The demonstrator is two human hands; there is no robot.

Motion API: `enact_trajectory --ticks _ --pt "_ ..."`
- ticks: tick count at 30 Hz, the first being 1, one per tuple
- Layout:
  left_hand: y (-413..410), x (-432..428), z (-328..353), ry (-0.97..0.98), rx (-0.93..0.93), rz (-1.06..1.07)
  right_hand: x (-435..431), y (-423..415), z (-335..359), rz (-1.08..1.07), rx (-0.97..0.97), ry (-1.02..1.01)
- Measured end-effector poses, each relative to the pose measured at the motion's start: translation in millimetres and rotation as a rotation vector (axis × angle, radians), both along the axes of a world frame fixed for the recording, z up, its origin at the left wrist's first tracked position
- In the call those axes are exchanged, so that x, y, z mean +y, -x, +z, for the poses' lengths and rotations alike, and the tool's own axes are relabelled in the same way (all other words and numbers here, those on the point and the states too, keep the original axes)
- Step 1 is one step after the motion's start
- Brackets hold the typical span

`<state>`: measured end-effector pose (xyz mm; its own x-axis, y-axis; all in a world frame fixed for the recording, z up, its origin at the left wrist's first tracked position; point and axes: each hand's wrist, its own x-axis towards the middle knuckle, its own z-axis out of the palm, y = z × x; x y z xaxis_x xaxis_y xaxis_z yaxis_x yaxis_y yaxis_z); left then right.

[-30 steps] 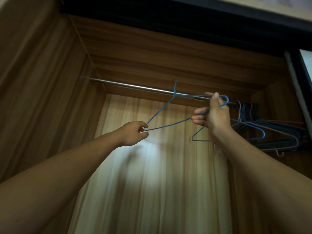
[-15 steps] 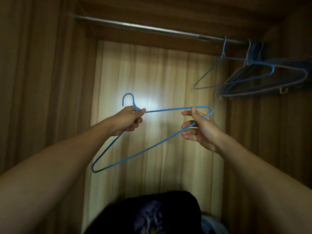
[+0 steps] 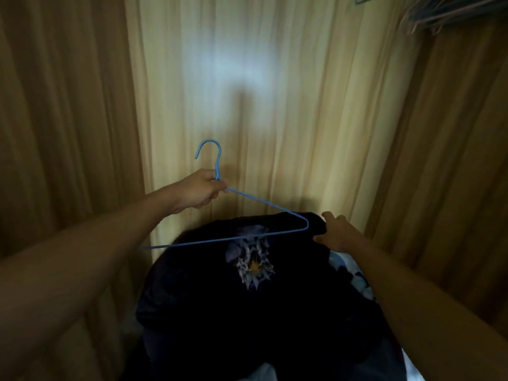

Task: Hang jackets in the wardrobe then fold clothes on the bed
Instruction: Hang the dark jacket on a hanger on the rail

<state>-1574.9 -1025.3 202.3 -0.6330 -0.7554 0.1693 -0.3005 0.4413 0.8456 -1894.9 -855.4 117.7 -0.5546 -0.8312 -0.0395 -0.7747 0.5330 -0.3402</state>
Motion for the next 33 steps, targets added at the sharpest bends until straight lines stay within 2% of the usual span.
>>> enact_trajectory --ticks 7,11,14,17,19,22,28,33 --pt "30 -8 -49 0.117 -0.107 0.039 -37 38 -45 -0.005 -0.268 0.188" --pt "49 -10 -62 0.192 -0.121 0.041 -55 37 -48 -0.090 -0.125 0.432" --pt "69 -2 -62 0.252 -0.124 0.060 -64 12 -24 -0.020 0.013 0.581" --pt "87 5 -55 0.266 -0.107 0.124 -64 -13 11 0.128 0.246 0.604" --pt "93 8 -49 0.225 -0.059 0.153 -59 -28 30 0.211 0.321 0.583" --pt "102 16 -49 0.148 -0.036 0.110 -54 -42 40 0.256 0.319 0.583" --pt "102 16 -66 -0.104 -0.133 -0.022 -49 -32 40 0.212 0.217 0.791" --pt "88 6 -73 -0.086 -0.209 -0.085 -41 0 61 0.080 0.292 0.787"
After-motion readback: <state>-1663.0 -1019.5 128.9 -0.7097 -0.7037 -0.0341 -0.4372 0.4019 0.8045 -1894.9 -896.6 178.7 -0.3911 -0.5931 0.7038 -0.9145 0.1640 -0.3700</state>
